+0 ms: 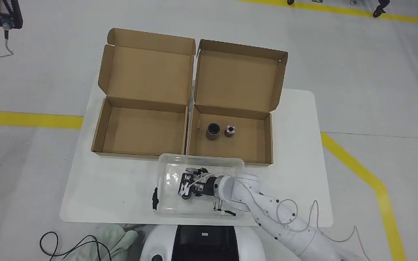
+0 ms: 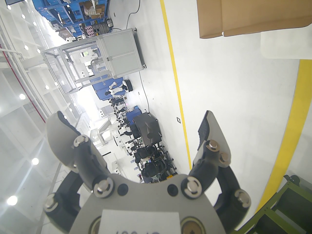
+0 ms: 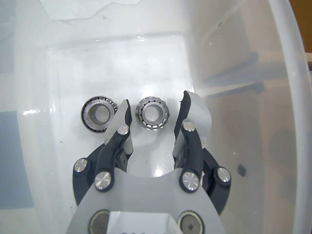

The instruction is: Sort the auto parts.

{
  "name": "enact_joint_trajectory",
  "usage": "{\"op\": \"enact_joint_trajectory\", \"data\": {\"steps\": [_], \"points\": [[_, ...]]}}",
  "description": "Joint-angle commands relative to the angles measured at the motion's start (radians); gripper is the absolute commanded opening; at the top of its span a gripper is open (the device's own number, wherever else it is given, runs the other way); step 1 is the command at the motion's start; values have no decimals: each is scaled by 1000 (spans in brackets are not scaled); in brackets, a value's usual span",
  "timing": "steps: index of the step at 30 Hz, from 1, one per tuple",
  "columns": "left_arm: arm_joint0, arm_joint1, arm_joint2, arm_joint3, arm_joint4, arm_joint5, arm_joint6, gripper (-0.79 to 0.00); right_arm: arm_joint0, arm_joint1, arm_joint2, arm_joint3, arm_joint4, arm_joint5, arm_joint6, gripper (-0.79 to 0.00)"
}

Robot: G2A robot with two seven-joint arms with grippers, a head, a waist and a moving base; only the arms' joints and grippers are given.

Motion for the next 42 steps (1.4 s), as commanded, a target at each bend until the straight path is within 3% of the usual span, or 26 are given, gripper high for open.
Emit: {"op": "enact_joint_trajectory", "data": {"steps": [1,2,3,4,13,19,25,31,42], "points": [[0,0,0,0,0,0,0,0,2,-2,-1,4,-3,0,1,-539],[0,0,0,0,0,0,0,0,4,-3,-2,5,-6,1,3,-677],[0,0,0,0,0,0,0,0,5,-4,-3,6,-9,2,4,-757],[0,0,0,0,0,0,0,0,5,-5,-3,6,-14,5,6,-785],[0,0,0,0,0,0,0,0,-14,-2,11,-39,-53,26,-22,-785],[0,0,0,0,0,0,0,0,-46,15,52,-81,-44,-16,-99,-785],[0,0,0,0,0,0,0,0,-75,32,108,-85,20,-83,-224,-785],[0,0,0,0,0,0,0,0,-99,40,167,-39,197,-185,-435,-785],[0,0,0,0,0,0,0,0,-39,45,232,-26,371,-400,-610,-785]]}}
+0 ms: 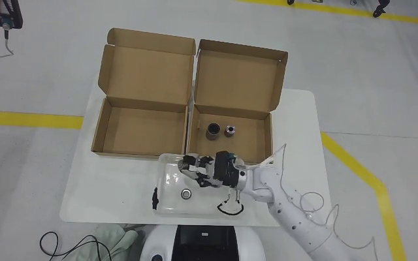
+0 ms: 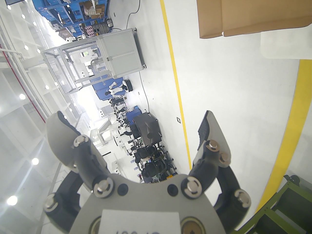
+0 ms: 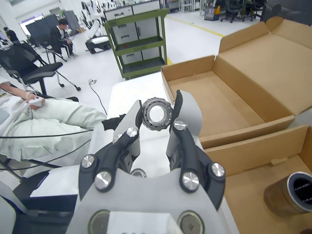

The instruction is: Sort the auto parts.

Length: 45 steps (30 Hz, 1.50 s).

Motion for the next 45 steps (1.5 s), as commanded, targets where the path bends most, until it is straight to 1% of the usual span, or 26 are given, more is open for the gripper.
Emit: {"op": "enact_joint_trajectory", "data": {"steps": [1,5,13,20,27,30,35,45], "points": [[0,0,0,0,0,0,0,0,19,1,14,-11,33,-37,-13,-785],[0,0,0,0,0,0,0,0,55,2,47,-60,81,-66,-18,-785],[0,0,0,0,0,0,0,0,106,1,100,-176,132,-48,-7,-785],[0,0,0,0,0,0,0,0,121,-4,128,-226,144,-35,-81,-785],[0,0,0,0,0,0,0,0,145,-8,164,-262,160,-26,-114,-785],[0,0,0,0,0,0,0,0,140,-8,189,-290,161,-14,-141,-785],[0,0,0,0,0,0,0,0,105,-3,231,-335,116,-3,-178,-785],[0,0,0,0,0,0,0,0,51,3,279,-347,91,-23,-224,-785]]}}
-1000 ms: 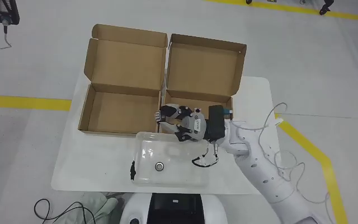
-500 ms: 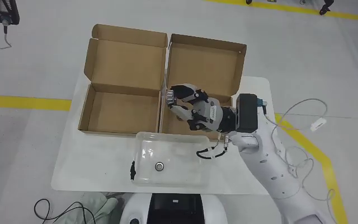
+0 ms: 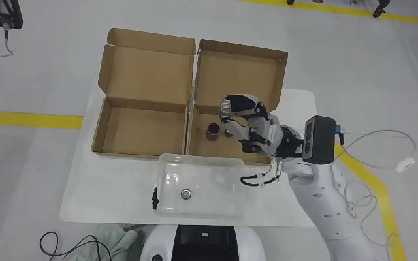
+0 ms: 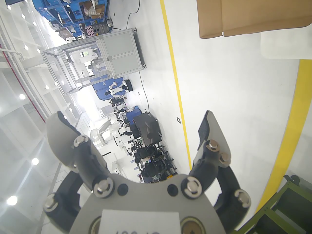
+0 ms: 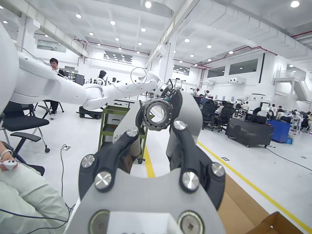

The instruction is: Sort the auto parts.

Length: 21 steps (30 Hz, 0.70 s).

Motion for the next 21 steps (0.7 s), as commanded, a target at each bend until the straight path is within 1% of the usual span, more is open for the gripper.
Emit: {"op": "enact_joint_trajectory", "data": {"steps": [1,9,12,14,17,21], "points": [[0,0,0,0,0,0,0,0,-11,1,2,-1,-18,5,2,-785],[0,0,0,0,0,0,0,0,-69,5,12,7,-93,38,-2,-785],[0,0,0,0,0,0,0,0,-79,8,18,21,-114,43,28,-785],[0,0,0,0,0,0,0,0,-77,10,14,31,-125,29,64,-785],[0,0,0,0,0,0,0,0,-71,12,22,31,-123,45,120,-785],[0,0,0,0,0,0,0,0,-61,12,17,36,-135,103,210,-785]]}}
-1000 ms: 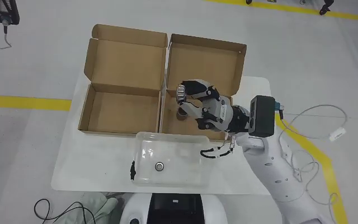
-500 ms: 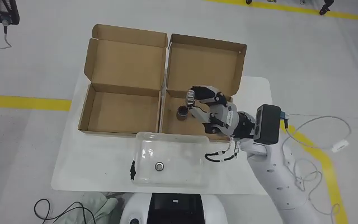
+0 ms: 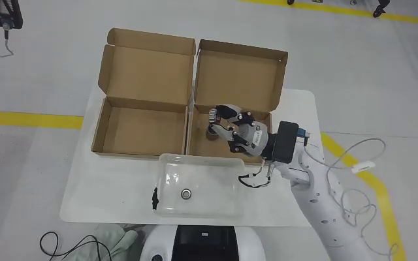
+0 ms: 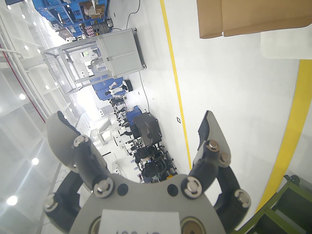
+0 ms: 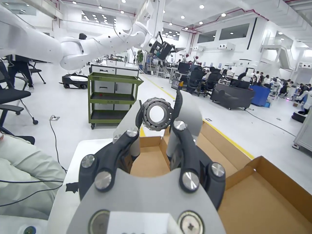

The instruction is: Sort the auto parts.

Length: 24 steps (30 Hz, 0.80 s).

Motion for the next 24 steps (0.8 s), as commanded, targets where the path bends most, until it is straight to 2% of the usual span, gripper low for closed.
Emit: {"op": "enact_joint_trajectory", "data": {"steps": [1,3,6,9,17,24], "points": [[0,0,0,0,0,0,0,0,6,-2,-10,4,-13,46,56,-785],[0,0,0,0,0,0,0,0,21,-4,-21,22,-16,77,103,-785],[0,0,0,0,0,0,0,0,46,-10,-47,35,-74,179,231,-785],[0,0,0,0,0,0,0,0,79,-17,-78,66,-75,224,314,-785],[0,0,0,0,0,0,0,0,185,-42,-155,216,-6,237,406,-785],[0,0,0,0,0,0,0,0,275,-73,-245,348,33,229,438,-785]]}}
